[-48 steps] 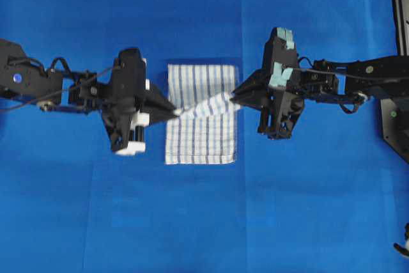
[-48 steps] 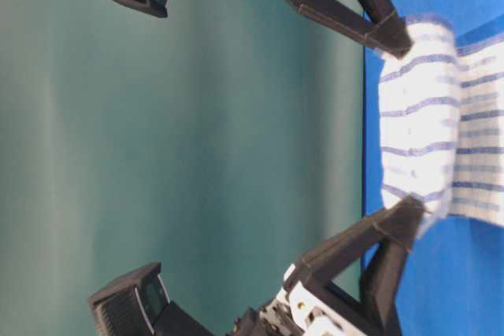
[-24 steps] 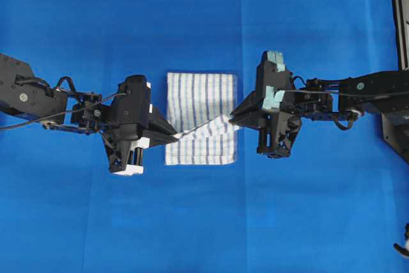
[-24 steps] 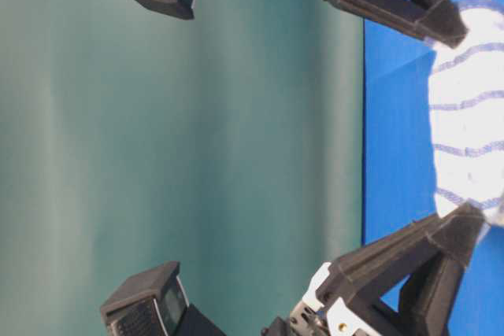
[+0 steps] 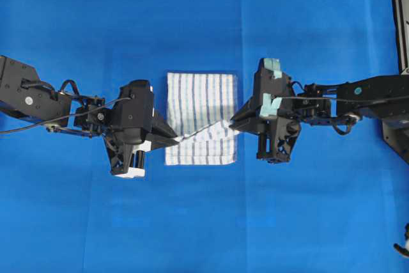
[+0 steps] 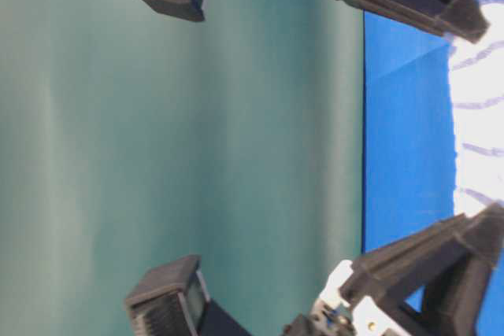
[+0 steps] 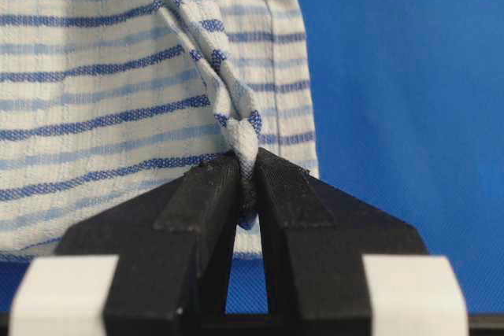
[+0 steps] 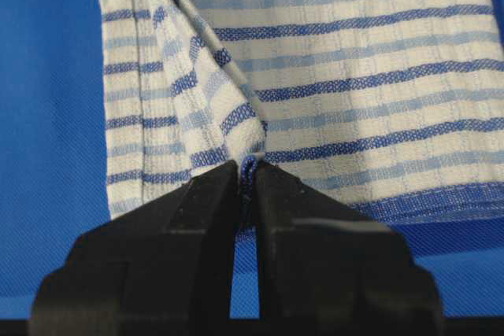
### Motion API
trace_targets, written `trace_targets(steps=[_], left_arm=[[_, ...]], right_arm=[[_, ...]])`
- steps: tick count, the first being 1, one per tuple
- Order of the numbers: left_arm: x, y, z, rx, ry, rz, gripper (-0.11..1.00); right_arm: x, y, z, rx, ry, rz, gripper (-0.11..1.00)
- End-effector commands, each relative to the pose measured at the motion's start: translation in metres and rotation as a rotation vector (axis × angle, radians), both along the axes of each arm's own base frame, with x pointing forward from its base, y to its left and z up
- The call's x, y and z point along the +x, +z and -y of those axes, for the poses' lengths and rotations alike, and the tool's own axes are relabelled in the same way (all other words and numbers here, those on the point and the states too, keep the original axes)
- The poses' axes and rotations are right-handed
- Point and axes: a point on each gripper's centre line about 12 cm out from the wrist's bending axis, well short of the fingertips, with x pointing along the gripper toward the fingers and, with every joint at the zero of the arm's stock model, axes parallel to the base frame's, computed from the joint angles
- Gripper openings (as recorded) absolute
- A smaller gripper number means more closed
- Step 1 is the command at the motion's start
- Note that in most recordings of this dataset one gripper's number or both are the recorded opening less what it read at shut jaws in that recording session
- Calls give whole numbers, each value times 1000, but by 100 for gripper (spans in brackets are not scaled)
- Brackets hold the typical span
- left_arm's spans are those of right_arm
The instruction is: Fold the blue towel.
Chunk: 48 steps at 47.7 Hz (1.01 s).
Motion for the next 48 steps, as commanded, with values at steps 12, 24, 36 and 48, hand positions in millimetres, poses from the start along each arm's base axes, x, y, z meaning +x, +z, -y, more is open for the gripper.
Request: trace_targets(steps=[12, 24, 36, 48], left_arm=[[7, -3, 7, -8, -8, 25, 5], [9, -2, 8, -17, -5, 46, 13], [1, 12, 6, -13, -10, 62, 81], [-12, 56, -6, -18, 11, 129, 71]], right_arm=[[11, 0, -7, 3, 13, 13, 35], [11, 1, -10, 2, 20, 16, 55], [12, 15, -13, -4, 40, 52, 93], [-1, 56, -11, -43, 93, 122, 91]])
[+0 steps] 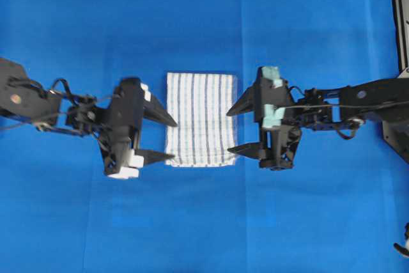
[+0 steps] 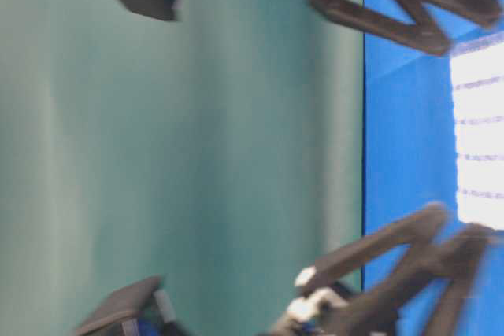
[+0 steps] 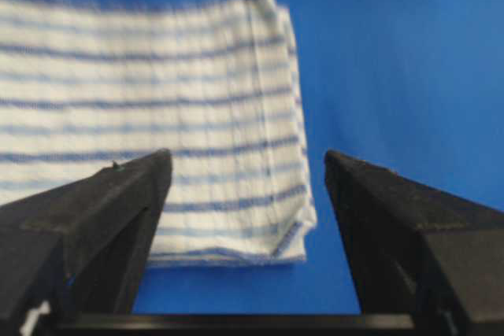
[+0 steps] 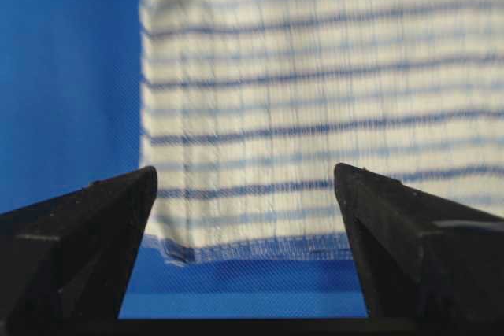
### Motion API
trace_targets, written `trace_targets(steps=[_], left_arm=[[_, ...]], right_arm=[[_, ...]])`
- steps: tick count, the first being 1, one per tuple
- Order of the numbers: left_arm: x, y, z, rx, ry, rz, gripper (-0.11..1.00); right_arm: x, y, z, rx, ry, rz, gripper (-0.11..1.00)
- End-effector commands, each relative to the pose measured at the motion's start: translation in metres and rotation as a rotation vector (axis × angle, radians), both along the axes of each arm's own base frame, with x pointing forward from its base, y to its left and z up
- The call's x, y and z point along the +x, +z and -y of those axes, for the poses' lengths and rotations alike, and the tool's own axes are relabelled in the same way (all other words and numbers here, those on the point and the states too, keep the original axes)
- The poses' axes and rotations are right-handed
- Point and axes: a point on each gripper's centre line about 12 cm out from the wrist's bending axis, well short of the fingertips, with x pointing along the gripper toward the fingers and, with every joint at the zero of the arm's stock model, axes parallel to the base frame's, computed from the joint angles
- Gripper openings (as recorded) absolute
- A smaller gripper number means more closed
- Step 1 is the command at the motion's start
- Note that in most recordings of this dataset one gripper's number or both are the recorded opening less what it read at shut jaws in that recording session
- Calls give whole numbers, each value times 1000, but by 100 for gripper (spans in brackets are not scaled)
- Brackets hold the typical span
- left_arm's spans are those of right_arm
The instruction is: Fold the blue towel.
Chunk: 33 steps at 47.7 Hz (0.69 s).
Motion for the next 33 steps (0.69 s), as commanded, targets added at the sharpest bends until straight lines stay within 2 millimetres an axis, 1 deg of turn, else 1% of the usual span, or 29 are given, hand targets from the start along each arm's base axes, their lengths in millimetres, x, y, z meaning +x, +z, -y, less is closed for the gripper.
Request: trace_targets(steps=[1, 3, 9, 13, 14, 19, 26, 30, 33], left_arm=[[-4, 27, -6, -3, 9, 60, 71], [-8, 33, -9, -4, 16, 65, 71], [-23, 48, -19, -4, 36, 75, 71], [-37, 57, -25, 2, 46, 98, 70], [-44, 58, -26, 4, 48, 105, 70], [-64, 61, -30, 15, 50, 134, 70], [-95, 63, -32, 14, 51, 188, 69], [-111, 66, -33, 11, 52, 220, 70], [-121, 66, -34, 9, 52, 241, 69]], right_arm=[[-3, 28, 2, -9, 13, 69, 91], [-7, 38, 3, -18, 21, 83, 91], [-23, 55, 10, -46, 33, 107, 91], [-38, 64, 17, -61, 29, 123, 91], [-42, 66, 18, -65, 28, 130, 90], [-62, 75, 24, -80, 20, 165, 90], [-94, 88, 25, -88, 25, 225, 90], [-110, 91, 26, -91, 27, 250, 90], [-122, 88, 26, -92, 28, 265, 90]])
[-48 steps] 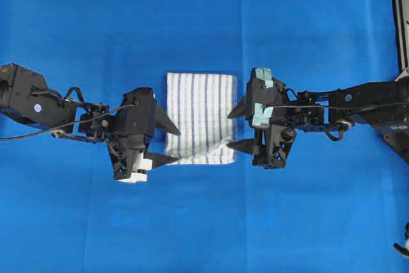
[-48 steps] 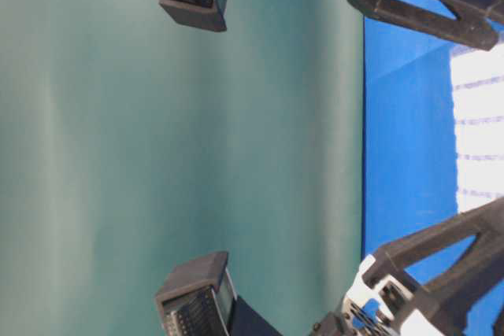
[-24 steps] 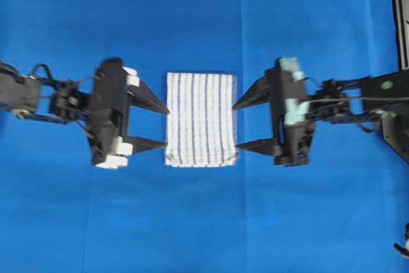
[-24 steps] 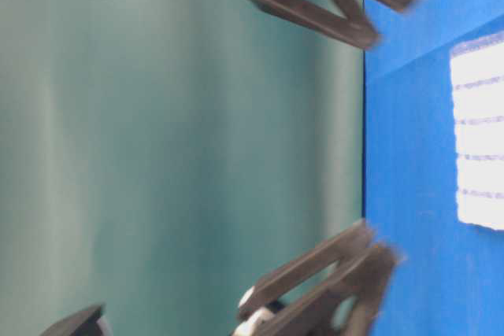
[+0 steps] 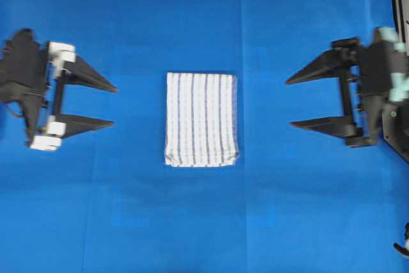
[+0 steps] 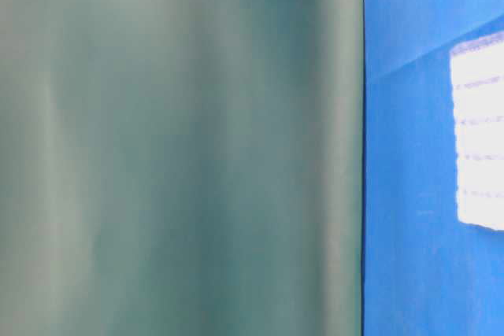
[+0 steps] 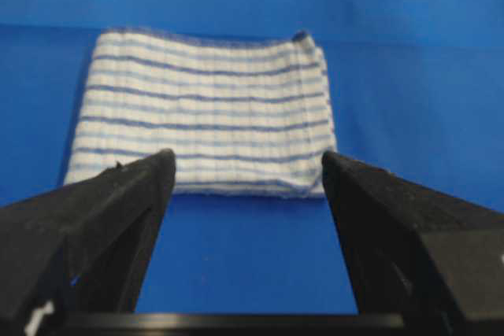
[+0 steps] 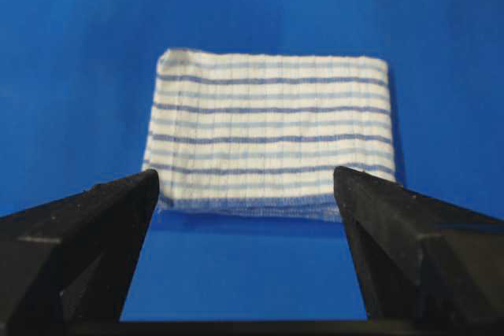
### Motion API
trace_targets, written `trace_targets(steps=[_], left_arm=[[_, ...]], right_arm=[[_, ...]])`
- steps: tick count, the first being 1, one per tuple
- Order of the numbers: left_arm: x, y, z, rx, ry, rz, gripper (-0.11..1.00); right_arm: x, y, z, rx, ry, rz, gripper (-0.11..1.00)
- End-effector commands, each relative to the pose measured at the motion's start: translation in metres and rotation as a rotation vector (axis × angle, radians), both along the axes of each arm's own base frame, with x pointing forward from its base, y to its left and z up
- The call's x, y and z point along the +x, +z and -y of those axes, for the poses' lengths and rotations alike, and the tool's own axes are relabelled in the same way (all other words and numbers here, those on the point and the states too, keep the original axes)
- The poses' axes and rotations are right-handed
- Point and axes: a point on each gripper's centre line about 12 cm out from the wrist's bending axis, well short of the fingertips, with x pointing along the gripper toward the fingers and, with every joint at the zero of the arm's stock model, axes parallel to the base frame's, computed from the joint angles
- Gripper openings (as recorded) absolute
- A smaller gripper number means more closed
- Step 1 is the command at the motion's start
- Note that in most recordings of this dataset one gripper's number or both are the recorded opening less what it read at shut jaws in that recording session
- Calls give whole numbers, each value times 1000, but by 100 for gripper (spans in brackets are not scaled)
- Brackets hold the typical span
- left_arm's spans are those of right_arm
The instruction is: Fold the blue towel.
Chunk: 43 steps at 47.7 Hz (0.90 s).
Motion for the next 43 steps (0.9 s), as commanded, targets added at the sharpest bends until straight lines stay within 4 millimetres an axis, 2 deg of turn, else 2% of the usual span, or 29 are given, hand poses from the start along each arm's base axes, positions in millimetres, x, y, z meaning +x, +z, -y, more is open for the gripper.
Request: trace_targets(steps=[1, 10, 17, 31, 43], left_arm=[[-12, 9, -2, 2, 1, 58, 70], [-41, 4, -3, -1, 2, 107, 70], [-59, -4, -5, -2, 2, 130, 70], [-82, -26, -6, -3, 4, 160, 70], [-91, -38, -7, -2, 5, 156, 70]], right_arm=[[-12, 4, 1, -3, -1, 40, 90], [-39, -16, 2, -6, -4, 63, 90], [-50, -29, 3, -6, -12, 91, 90], [-53, -53, 6, -3, -35, 110, 90], [-53, -69, 8, 8, -56, 96, 90]])
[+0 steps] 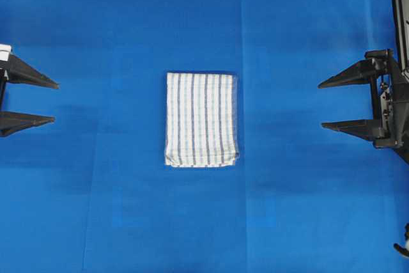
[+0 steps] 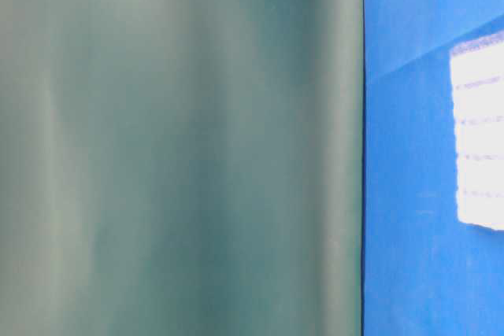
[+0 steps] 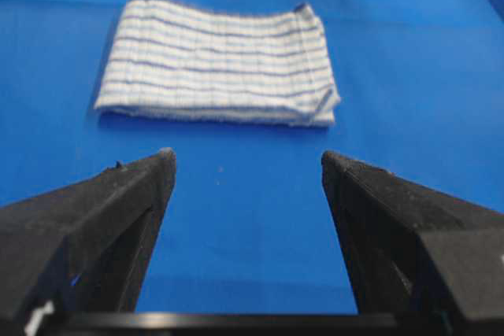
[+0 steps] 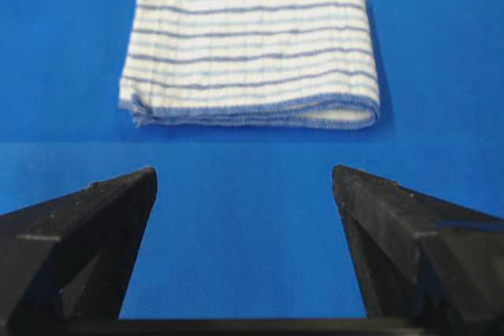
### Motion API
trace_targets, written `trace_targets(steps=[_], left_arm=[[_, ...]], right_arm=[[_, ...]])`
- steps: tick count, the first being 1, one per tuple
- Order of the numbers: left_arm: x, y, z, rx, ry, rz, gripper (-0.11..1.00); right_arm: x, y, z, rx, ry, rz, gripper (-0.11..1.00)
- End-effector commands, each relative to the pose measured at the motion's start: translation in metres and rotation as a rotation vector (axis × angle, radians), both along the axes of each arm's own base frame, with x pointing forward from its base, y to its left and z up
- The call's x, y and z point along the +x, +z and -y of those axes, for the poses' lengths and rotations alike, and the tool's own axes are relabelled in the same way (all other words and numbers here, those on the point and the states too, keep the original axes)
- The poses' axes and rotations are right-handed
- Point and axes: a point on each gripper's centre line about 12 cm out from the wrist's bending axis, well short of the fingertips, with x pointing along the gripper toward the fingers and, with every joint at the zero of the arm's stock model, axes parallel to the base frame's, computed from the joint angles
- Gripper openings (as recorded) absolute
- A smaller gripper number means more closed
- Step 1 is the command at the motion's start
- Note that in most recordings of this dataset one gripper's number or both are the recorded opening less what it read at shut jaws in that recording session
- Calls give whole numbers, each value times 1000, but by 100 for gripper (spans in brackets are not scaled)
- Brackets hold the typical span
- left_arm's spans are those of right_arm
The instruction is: Fold the blue towel.
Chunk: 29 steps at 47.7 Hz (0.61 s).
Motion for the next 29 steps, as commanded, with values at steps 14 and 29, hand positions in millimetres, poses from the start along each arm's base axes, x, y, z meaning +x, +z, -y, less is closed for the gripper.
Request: trace_targets(steps=[14, 29], left_arm=[[0, 3, 0, 3, 2, 17, 70], [1, 3, -2, 4, 10, 16, 70]], right_arm=[[3, -3, 1, 5, -14, 1, 90], [3, -2, 1, 3, -12, 2, 90]])
